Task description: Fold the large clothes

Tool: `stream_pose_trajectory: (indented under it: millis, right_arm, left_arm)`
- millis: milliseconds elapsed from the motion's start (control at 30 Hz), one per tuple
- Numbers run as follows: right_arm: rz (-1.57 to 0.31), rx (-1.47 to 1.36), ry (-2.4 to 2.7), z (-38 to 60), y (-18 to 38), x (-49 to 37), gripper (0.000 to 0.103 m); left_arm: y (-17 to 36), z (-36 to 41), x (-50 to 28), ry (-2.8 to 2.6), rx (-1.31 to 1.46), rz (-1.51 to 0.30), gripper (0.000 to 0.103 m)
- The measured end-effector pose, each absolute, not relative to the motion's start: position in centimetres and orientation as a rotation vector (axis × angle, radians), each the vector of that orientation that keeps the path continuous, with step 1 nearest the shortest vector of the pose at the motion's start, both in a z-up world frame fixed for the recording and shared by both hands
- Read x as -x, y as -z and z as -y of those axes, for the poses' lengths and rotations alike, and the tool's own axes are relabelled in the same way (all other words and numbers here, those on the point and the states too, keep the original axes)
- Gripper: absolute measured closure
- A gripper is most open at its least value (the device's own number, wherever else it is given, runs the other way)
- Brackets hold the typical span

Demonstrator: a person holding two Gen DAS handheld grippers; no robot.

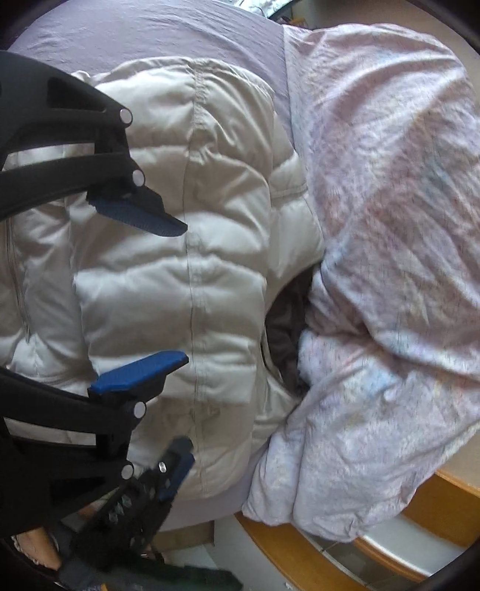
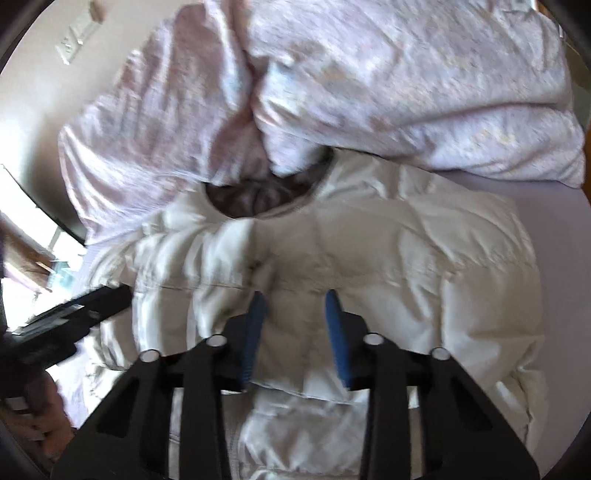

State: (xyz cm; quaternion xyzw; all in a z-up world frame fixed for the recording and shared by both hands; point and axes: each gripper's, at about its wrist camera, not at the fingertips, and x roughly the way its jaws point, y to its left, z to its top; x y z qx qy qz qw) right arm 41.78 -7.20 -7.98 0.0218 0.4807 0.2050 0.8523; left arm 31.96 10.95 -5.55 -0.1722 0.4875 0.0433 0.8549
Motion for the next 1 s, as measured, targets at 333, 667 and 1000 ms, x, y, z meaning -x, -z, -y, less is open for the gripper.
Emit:
stream_pose_trajectory:
  millis: [333, 667, 1000]
  right_arm:
    - [-1.096, 0.001, -0.563, 2.8, 9.8, -40.8, 0.084]
    - [-1.216, 0.070, -0.426, 2.9, 14.5, -41.3, 0.084]
    - [-1.216, 0.121, -0.364, 2.0, 15.2, -41.0, 0.084]
  left_arm:
    - [6.3, -11.8, -31.0, -0.137, 0.356, -1.049, 0.037]
    - [6.4, -12.3, -29.8, -0.166, 0.330, -1.049, 0.035]
    - [6.8, -13.8, -27.3, -0.209, 0.343, -1.052, 0.033]
